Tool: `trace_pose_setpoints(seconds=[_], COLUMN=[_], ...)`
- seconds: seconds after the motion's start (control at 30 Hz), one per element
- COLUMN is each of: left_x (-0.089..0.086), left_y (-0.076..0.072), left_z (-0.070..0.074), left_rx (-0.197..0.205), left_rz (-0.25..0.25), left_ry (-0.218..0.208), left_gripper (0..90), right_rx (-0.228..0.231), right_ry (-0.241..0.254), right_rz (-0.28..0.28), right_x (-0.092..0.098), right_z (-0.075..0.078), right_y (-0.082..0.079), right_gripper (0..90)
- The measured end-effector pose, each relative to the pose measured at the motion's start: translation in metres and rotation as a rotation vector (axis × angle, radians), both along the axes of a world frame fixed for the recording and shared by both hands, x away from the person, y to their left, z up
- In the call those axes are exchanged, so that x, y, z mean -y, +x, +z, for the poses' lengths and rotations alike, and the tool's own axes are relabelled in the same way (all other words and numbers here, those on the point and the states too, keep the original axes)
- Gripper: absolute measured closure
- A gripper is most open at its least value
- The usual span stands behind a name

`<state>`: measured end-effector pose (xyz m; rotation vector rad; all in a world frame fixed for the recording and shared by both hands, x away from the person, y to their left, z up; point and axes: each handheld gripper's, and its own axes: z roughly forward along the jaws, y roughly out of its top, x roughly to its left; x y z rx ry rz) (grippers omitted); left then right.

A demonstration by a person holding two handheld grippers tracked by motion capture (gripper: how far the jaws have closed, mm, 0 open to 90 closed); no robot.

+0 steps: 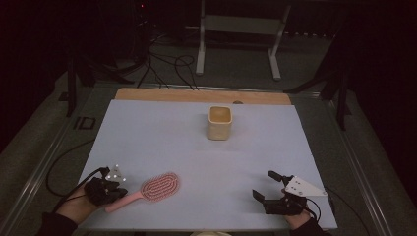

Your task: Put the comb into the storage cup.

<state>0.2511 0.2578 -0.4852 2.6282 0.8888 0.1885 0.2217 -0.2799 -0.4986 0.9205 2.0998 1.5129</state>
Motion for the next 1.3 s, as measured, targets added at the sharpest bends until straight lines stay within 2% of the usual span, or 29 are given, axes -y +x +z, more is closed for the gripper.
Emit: trace_pose_setpoints(seconds=[0.27, 0.37, 0.43, 0.47, 0.57, 0.7, 0.73, 0.77, 1.0, 1.1, 1.3], left_x=[0.003, 0.003, 0.002, 0.002, 0.003, 0.007, 0.008, 0.010, 0.015, 0.019, 0.030], left_y=[-0.003, -0.001, 0.002, 0.002, 0.004, 0.005, 0.005, 0.005, 0.008, 0.010, 0.010], left_z=[0.004, 0.007, 0.011, 0.011, 0.016, 0.023, 0.023, 0.024, 0.027, 0.028, 0.025], left_rx=[-0.020, -0.007, 0.001, 0.001, 0.008, 0.003, -0.002, -0.008, -0.028, -0.052, -0.101], left_rz=[-0.015, 0.006, 0.033, 0.033, 0.038, 0.022, 0.020, 0.009, -0.001, -0.018, -0.065], left_ry=[0.007, 0.009, -0.006, -0.006, 0.005, 0.018, 0.022, 0.034, 0.052, 0.071, 0.081], left_gripper=[90.0, 90.0, 87.5, 83.5, 82.0, 70.7, 70.7, 64.0, 52.4, 43.4, 16.2], right_rx=[0.002, 0.002, 0.000, 0.000, 0.001, -0.001, -0.001, 0.001, -0.001, -0.005, -0.004], right_ry=[0.003, 0.000, 0.001, 0.001, 0.000, -0.002, -0.002, 0.001, 0.003, -0.002, -0.002], right_rz=[0.003, 0.003, 0.002, 0.002, 0.002, 0.000, 0.000, -0.002, -0.003, -0.006, -0.006], right_x=[-0.001, -0.001, 0.000, 0.000, 0.000, 0.000, 0.000, 0.000, 0.000, 0.000, 0.000], right_z=[0.000, 0.000, 0.000, 0.000, 0.000, 0.000, 0.000, 0.000, -0.001, -0.001, -0.001], right_y=[0.001, 0.001, 0.001, 0.001, 0.001, 0.001, 0.001, 0.001, 0.001, 0.001, 0.001], right_gripper=[9.0, 9.0, 9.0, 9.0, 9.0, 9.0, 9.0, 9.0, 9.0, 9.0, 9.0])
